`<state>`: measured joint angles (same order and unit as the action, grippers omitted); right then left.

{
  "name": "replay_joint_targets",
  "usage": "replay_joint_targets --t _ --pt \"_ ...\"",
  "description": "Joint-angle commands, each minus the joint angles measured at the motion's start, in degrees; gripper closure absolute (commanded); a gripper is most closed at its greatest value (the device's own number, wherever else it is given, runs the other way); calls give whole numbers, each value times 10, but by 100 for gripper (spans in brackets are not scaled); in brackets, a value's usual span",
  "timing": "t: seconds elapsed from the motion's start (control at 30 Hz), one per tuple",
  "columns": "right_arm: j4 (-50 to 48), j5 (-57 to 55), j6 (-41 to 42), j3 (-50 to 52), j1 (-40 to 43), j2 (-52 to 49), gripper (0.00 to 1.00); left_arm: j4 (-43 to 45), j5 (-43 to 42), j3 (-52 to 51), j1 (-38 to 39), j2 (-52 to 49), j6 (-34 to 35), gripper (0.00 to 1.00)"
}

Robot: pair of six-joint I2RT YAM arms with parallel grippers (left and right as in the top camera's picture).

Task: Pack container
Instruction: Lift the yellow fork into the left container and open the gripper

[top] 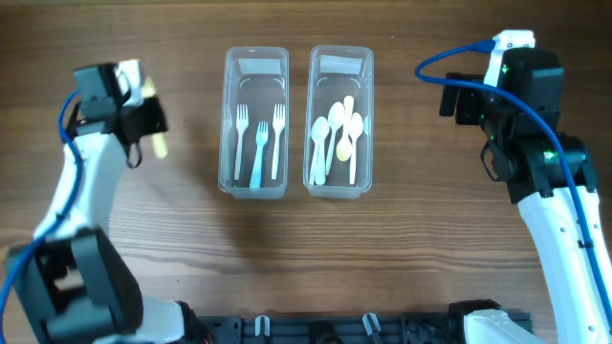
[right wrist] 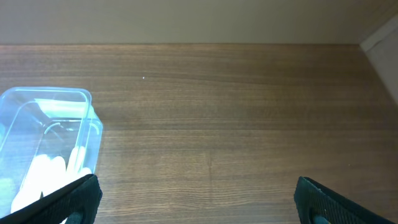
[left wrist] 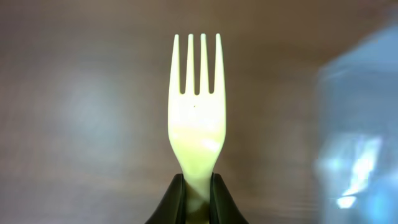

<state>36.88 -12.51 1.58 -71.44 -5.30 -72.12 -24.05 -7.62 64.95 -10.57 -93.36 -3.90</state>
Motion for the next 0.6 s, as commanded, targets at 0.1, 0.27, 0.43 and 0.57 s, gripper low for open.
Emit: replay_joint_targets --t 0.1,0.27,0.43,0.57 --pt "-1 -12 -5 -5 0 -3 1 5 -50 11 140 56 31 96" --pt "-1 -12 -5 -5 0 -3 0 9 -38 11 207 51 42 96" --pt "-1 -12 -5 -5 0 -3 0 9 -19 11 217 51 64 96" --pt "-1 -12 -5 -5 0 -3 0 12 -19 11 217 51 63 25"
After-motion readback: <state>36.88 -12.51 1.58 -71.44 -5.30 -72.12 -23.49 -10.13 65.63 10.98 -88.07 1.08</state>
